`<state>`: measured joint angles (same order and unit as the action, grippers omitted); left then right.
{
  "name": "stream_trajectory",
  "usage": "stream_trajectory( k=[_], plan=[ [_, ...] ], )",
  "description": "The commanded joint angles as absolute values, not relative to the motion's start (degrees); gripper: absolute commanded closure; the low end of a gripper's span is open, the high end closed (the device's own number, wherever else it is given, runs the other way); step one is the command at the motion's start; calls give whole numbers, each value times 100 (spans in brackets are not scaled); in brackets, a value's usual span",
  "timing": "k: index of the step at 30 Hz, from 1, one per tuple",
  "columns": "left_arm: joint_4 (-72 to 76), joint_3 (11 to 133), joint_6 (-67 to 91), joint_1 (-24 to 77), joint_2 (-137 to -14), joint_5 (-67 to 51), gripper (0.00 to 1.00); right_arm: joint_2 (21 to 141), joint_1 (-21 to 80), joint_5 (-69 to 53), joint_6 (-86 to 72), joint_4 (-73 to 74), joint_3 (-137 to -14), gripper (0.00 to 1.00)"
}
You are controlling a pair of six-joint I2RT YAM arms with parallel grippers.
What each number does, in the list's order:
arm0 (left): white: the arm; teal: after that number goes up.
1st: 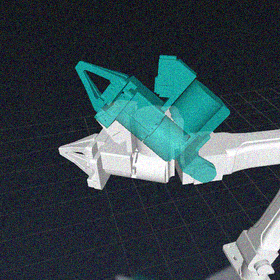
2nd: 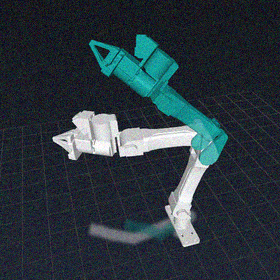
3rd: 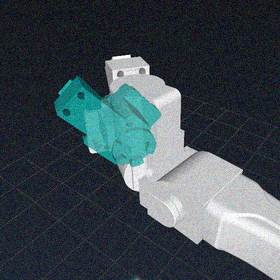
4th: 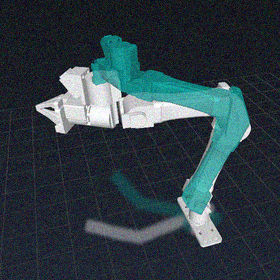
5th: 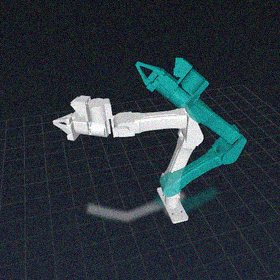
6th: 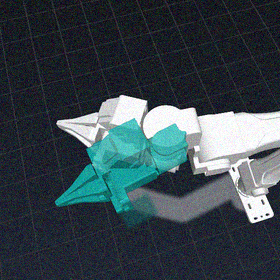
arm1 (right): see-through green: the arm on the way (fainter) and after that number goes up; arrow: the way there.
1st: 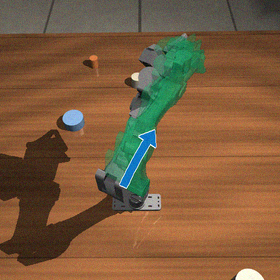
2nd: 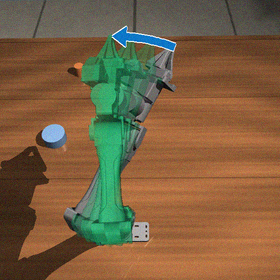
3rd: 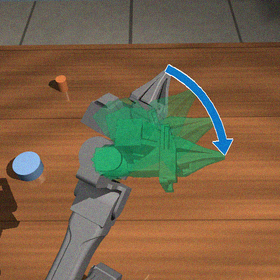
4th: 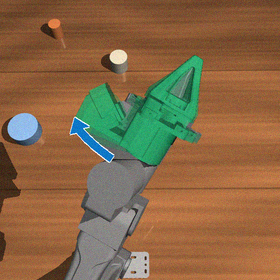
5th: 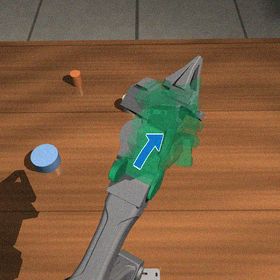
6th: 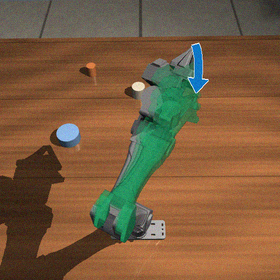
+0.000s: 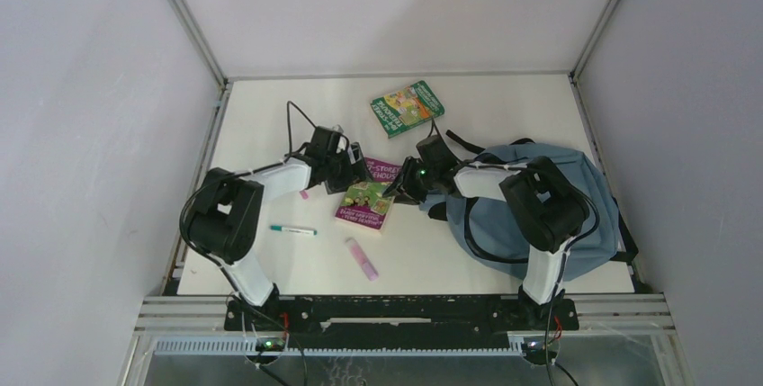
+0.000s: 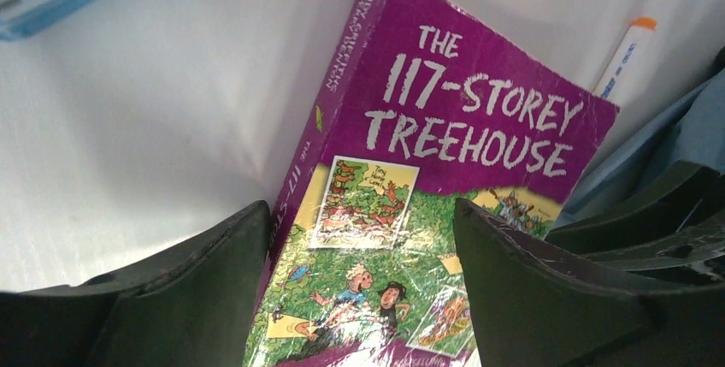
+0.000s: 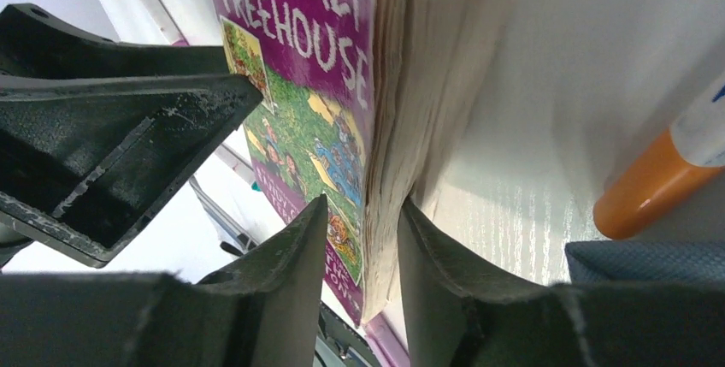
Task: Pack the student bag
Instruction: Pick up the book from the center of the board.
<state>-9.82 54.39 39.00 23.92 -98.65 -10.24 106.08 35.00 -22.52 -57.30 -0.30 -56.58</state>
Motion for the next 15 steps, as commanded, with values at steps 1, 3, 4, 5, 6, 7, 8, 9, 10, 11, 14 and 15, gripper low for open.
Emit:
stream_trajectory(
  k=[1,3,4,5,6,7,8,9,10,11,14,15],
  plan=[
    [-915,5353,4130,2682,-10391,-1879,18,10827,3639,-2575,-5983,-755,-5686,59],
    [-907,5378,4131,2734,-10415,-1889,18,10845,3639,-2590,-6017,-768,-5687,66],
    [-911,5384,4131,2748,-10417,-1897,18,10839,3639,-2588,-6027,-773,-5687,73],
    [-914,5386,4131,2758,-10413,-1902,18,10819,3639,-2572,-6037,-755,-5687,83],
    [-914,5388,4131,2760,-10411,-1897,18,10781,3632,-2559,-6030,-729,-5687,96],
    [-933,5388,4120,2760,-10380,-1882,18,10734,3627,-2539,-6029,-680,-5687,100],
    [-972,5392,4097,2760,-10349,-1840,18,10679,3615,-2505,-6017,-616,-5687,100],
    [-1032,5410,4069,2760,-10300,-1769,18,10606,3605,-2474,-5994,-538,-5687,100],
    [-1113,5439,4035,2760,-10233,-1704,18,10525,3597,-2430,-5972,-462,-5687,100],
    [-1255,5479,4001,2753,-10136,-1610,18,10422,3587,-2391,-5946,-399,-5687,100],
    [-1701,5692,3836,2736,-9690,-1257,15,10063,3554,-2326,-5952,-315,-5687,100],
    [-1866,5776,3796,2708,-9504,-1125,14,9954,3539,-2325,-5983,-320,-5687,100]
  ],
)
